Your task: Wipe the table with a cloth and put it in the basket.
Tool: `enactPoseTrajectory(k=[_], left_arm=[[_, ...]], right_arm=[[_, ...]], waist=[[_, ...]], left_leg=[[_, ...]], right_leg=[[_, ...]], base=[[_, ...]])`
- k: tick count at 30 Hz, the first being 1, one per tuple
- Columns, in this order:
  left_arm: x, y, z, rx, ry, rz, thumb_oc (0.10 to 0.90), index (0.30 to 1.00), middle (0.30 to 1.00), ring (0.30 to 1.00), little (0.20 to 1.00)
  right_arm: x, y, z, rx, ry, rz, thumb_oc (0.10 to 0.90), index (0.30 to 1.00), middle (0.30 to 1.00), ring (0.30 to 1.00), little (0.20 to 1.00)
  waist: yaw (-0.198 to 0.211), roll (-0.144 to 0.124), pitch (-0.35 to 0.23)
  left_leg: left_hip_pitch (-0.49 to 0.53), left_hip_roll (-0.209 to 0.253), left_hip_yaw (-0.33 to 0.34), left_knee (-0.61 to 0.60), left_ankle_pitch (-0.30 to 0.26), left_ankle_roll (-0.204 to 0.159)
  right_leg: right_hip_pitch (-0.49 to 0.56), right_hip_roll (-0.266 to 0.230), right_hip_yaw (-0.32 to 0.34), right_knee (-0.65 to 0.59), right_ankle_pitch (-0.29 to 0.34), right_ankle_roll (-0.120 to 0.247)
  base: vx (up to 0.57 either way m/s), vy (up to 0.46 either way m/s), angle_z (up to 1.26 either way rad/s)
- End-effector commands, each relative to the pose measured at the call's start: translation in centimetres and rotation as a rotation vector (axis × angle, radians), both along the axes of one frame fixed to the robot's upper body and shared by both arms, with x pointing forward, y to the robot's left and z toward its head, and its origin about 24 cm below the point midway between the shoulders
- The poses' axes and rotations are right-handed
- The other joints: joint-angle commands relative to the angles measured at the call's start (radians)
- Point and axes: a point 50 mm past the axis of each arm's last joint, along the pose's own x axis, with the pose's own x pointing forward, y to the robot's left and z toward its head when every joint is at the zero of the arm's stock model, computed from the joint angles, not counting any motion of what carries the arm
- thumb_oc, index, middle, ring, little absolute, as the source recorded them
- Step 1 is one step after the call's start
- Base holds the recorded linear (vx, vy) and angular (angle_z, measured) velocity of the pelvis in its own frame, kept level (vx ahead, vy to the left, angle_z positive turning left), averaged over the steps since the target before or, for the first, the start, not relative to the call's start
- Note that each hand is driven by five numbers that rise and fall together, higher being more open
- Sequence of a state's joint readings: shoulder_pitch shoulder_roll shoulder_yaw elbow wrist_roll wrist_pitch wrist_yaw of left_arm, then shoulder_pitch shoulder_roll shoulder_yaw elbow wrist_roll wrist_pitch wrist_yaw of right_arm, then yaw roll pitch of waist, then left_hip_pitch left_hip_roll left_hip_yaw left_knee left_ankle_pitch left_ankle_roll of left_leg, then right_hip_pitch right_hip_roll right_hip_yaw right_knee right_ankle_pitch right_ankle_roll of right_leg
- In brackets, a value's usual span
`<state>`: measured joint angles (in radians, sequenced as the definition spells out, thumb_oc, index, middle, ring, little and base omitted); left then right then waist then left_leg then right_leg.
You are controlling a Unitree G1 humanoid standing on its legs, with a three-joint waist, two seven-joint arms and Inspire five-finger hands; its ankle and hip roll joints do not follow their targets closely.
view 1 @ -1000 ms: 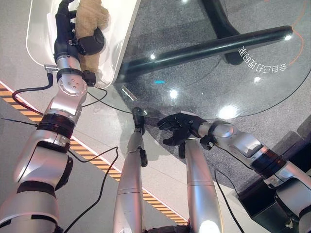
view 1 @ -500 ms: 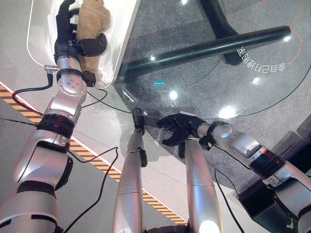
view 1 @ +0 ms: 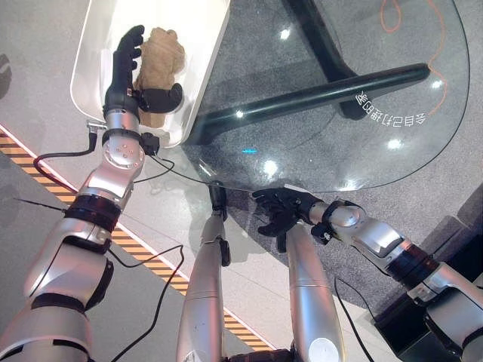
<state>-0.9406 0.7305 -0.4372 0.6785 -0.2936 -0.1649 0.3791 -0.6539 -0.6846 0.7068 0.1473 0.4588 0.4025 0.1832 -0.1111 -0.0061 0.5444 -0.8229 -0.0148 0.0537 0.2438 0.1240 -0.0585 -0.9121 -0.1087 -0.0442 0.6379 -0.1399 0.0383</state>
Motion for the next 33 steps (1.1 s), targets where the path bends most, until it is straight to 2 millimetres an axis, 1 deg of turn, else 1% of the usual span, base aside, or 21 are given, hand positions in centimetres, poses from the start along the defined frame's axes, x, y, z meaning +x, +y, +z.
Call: enactPoseTrajectory(k=[1,2,3,8,12,14,17,20,21,22,26,27,28,29,30,31,32,33], left_arm=[[-1.4,1.1,2.9,0.000,-0.190,0.020,0.800,0.900,0.900,0.900,0.900],[-1.5,1.2,2.8,0.001,-0.192,0.022,0.800,0.900,0.900,0.900,0.900],[-1.9,1.4,2.3,-0.002,-0.195,0.027,0.800,0.900,0.900,0.900,0.900],[-3.4,2.1,1.4,-0.022,-0.230,0.034,0.800,0.900,0.900,0.900,0.900],[-4.5,2.4,0.5,-0.028,-0.235,0.010,0.800,0.900,0.900,0.900,0.900],[-4.8,2.3,0.2,-0.038,-0.235,-0.001,0.800,0.900,0.900,0.900,0.900],[-5.7,2.2,-1.6,-0.069,-0.189,-0.045,0.800,0.900,0.900,0.900,0.900],[-6.5,1.6,-3.9,-0.126,-0.121,-0.108,0.800,0.900,0.900,0.900,0.900],[-6.5,1.6,-3.9,-0.126,-0.121,-0.108,0.800,0.900,0.900,0.900,0.900],[-7.0,0.9,-6.4,-0.190,-0.034,-0.164,0.800,0.900,0.900,0.900,0.900],[-8.5,-0.6,-12.4,-0.298,0.196,-0.253,0.800,0.900,0.900,0.900,0.900],[-9.0,-0.9,-14.2,-0.326,0.268,-0.269,0.800,0.900,0.900,0.900,0.900],[-9.2,-1.0,-14.9,-0.351,0.301,-0.273,0.800,0.900,0.900,0.900,0.900],[-10.0,-1.3,-17.4,-0.431,0.415,-0.286,0.800,0.900,0.900,0.900,0.900],[-10.7,-1.7,-19.1,-0.463,0.488,-0.304,0.800,0.900,0.900,0.900,0.900],[-11.1,-1.9,-19.9,-0.474,0.522,-0.310,0.800,0.900,0.900,0.900,0.900],[-12.3,-2.3,-22.4,-0.537,0.649,-0.320,0.800,0.900,0.900,0.900,0.900],[-13.4,-2.4,-24.2,-0.602,0.738,-0.331,0.800,0.900,0.900,0.900,0.900]], right_arm=[[-1.4,1.3,0.5,0.071,-0.053,0.073,0.800,0.900,0.900,0.900,0.900],[-1.4,1.3,0.4,0.071,-0.053,0.072,0.800,0.900,0.900,0.900,0.900],[-1.7,1.1,0.1,0.071,-0.048,0.071,0.800,0.900,0.900,0.900,0.900],[-2.5,0.8,-0.9,0.078,-0.039,0.062,0.800,0.900,0.900,0.900,0.900],[-3.1,0.2,-1.8,0.082,-0.025,0.047,0.800,0.900,0.900,0.900,0.900],[-3.2,0.0,-2.1,0.086,-0.021,0.040,0.800,0.900,0.900,0.900,0.900],[-3.8,-0.7,-3.1,0.089,-0.005,0.022,0.800,0.900,0.900,0.900,0.900],[-4.4,-1.5,-4.3,0.086,0.007,0.000,0.800,0.900,0.900,0.900,0.900],[-4.4,-1.5,-4.3,0.086,0.007,0.000,0.800,0.900,0.900,0.900,0.900],[-5.0,-2.2,-5.8,0.089,0.040,-0.031,0.800,0.900,0.900,0.900,0.900],[-7.1,-3.3,-9.2,0.101,0.135,-0.078,0.800,0.900,0.900,0.900,0.900],[-7.7,-3.7,-10.2,0.083,0.154,-0.096,0.800,0.900,0.900,0.900,0.900],[-7.9,-3.9,-10.5,0.070,0.157,-0.105,0.800,0.900,0.900,0.900,0.900],[-8.7,-4.2,-11.7,0.041,0.184,-0.121,0.800,0.900,0.900,0.900,0.900],[-9.4,-4.6,-12.7,0.027,0.214,-0.139,0.800,0.900,0.900,0.900,0.900],[-9.7,-4.7,-13.1,0.017,0.226,-0.149,0.800,0.900,0.900,0.900,0.900],[-10.3,-5.2,-14.1,-0.023,0.237,-0.172,0.800,0.900,0.900,0.900,0.900],[-10.8,-5.4,-14.7,-0.032,0.259,-0.188,0.800,0.900,0.900,0.900,0.900]], waist=[[0.015,0.012,-0.024],[0.016,0.012,-0.024],[0.020,0.010,-0.024],[0.037,0.000,-0.024],[0.051,-0.007,-0.024],[0.055,-0.009,-0.024],[0.066,-0.013,-0.024],[0.075,-0.017,-0.024],[0.075,-0.017,-0.024],[0.082,-0.018,-0.038],[0.089,-0.020,-0.101],[0.090,-0.020,-0.121],[0.091,-0.020,-0.128],[0.093,-0.019,-0.154],[0.094,-0.021,-0.172],[0.095,-0.021,-0.182],[0.100,-0.022,-0.209],[0.104,-0.022,-0.229]], left_leg=[[0.060,-0.084,0.026,0.172,-0.166,0.057],[0.063,-0.085,0.025,0.171,-0.166,0.057],[0.090,-0.085,0.021,0.165,-0.168,0.056],[0.170,-0.080,0.008,0.153,-0.175,0.049],[0.232,-0.075,-0.002,0.138,-0.175,0.044],[0.249,-0.074,-0.005,0.129,-0.168,0.042],[0.305,-0.071,-0.015,0.110,-0.166,0.038],[0.361,-0.069,-0.026,0.090,-0.162,0.033],[0.361,-0.069,-0.026,0.090,-0.162,0.033],[0.405,-0.067,-0.035,0.070,-0.159,0.030],[0.467,-0.063,-0.047,0.026,-0.153,0.024],[0.486,-0.061,-0.050,0.013,-0.151,0.022],[0.494,-0.060,-0.051,0.008,-0.151,0.021],[0.524,-0.057,-0.055,-0.009,-0.152,0.019],[0.547,-0.055,-0.058,-0.020,-0.153,0.018],[0.557,-0.054,-0.058,-0.025,-0.154,0.018],[0.587,-0.050,-0.060,-0.042,-0.154,0.016],[0.608,-0.047,-0.064,-0.054,-0.155,0.016]], right_leg=[[0.143,0.056,0.015,-0.333,0.175,0.005],[0.147,0.056,0.014,-0.334,0.174,0.004],[0.178,0.056,0.008,-0.338,0.168,0.002],[0.270,0.055,-0.009,-0.346,0.143,-0.006],[0.338,0.056,-0.023,-0.351,0.125,-0.011],[0.356,0.056,-0.027,-0.353,0.122,-0.013],[0.414,0.060,-0.035,-0.357,0.107,-0.016],[0.471,0.064,-0.041,-0.362,0.095,-0.018],[0.471,0.064,-0.041,-0.362,0.095,-0.018],[0.515,0.066,-0.045,-0.368,0.085,-0.017],[0.584,0.069,-0.050,-0.402,0.082,-0.014],[0.605,0.070,-0.051,-0.415,0.083,-0.014],[0.614,0.071,-0.052,-0.421,0.084,-0.014],[0.649,0.070,-0.054,-0.444,0.087,-0.013],[0.676,0.070,-0.056,-0.463,0.090,-0.011],[0.690,0.070,-0.056,-0.472,0.091,-0.011],[0.729,0.071,-0.058,-0.499,0.095,-0.010],[0.755,0.071,-0.061,-0.517,0.099,-0.008]], base=[[-0.01,-0.077,0.03],[-0.01,-0.101,0.02],[-0.02,-0.072,0.02],[-0.02,-0.105,0.02],[-0.02,-0.110,0.07],[-0.03,-0.081,0.11],[-0.02,-0.099,0.01],[-0.03,-0.092,0.00],[-0.03,-0.111,0.01],[0.00,-0.114,0.04],[0.02,-0.121,0.03],[0.04,-0.096,0.01],[0.04,-0.107,0.01],[0.05,-0.099,-0.01],[0.07,-0.098,-0.01],[0.07,-0.104,0.00],[0.08,-0.106,0.01],[0.10,-0.122,0.02]])
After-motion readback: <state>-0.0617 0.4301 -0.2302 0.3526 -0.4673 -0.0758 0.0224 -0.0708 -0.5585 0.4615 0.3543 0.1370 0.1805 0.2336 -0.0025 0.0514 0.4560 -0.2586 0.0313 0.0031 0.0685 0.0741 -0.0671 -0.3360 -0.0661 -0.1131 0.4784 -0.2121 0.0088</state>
